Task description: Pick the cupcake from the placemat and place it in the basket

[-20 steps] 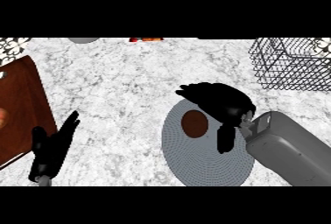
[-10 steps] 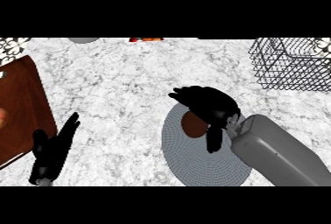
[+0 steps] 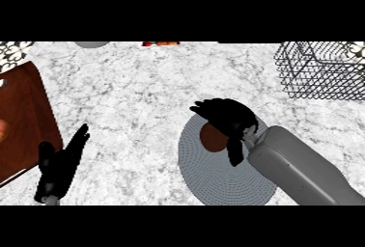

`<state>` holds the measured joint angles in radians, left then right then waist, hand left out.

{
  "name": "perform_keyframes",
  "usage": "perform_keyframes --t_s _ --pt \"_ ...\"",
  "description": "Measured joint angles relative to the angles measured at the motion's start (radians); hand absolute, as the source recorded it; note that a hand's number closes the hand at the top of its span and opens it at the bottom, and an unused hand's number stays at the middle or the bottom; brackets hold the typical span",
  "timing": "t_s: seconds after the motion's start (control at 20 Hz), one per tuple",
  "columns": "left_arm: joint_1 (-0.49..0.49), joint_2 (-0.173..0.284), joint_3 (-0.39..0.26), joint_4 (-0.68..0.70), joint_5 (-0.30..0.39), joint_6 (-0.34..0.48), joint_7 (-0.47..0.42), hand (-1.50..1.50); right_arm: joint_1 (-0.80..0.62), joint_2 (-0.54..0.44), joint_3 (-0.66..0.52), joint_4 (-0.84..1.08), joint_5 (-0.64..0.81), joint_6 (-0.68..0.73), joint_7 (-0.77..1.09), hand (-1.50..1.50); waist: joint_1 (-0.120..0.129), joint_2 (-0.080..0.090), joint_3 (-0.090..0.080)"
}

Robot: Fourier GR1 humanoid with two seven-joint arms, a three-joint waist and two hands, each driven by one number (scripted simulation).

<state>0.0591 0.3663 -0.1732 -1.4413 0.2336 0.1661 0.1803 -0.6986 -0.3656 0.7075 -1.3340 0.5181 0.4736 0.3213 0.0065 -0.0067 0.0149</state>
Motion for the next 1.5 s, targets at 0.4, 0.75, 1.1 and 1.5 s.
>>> perform_keyframes --t_s 0.4,0.75,1.1,1.5 --pt "0.001 -0.007 0.015 0.0 -0.002 -0.021 0.009 0.0 0.01 0.047 -0.006 0.086 0.064 -0.028 -0.051 -1.5 0.0 0.0 0.0" --pt "0.024 -0.009 0.028 -0.021 -0.02 -0.025 0.009 0.0 0.039 0.068 -0.016 0.112 0.117 -0.047 -0.085 1.5 -0.002 -0.001 -0.001" --pt "0.018 -0.02 0.036 -0.024 -0.024 -0.033 0.033 0.0 0.036 0.071 0.015 0.131 0.216 -0.108 -0.168 1.5 -0.001 -0.002 -0.001" --pt "0.031 -0.026 0.047 -0.025 -0.039 -0.04 0.025 0.0 0.061 0.091 -0.013 0.176 0.288 -0.179 -0.158 1.5 -0.006 -0.006 -0.001"
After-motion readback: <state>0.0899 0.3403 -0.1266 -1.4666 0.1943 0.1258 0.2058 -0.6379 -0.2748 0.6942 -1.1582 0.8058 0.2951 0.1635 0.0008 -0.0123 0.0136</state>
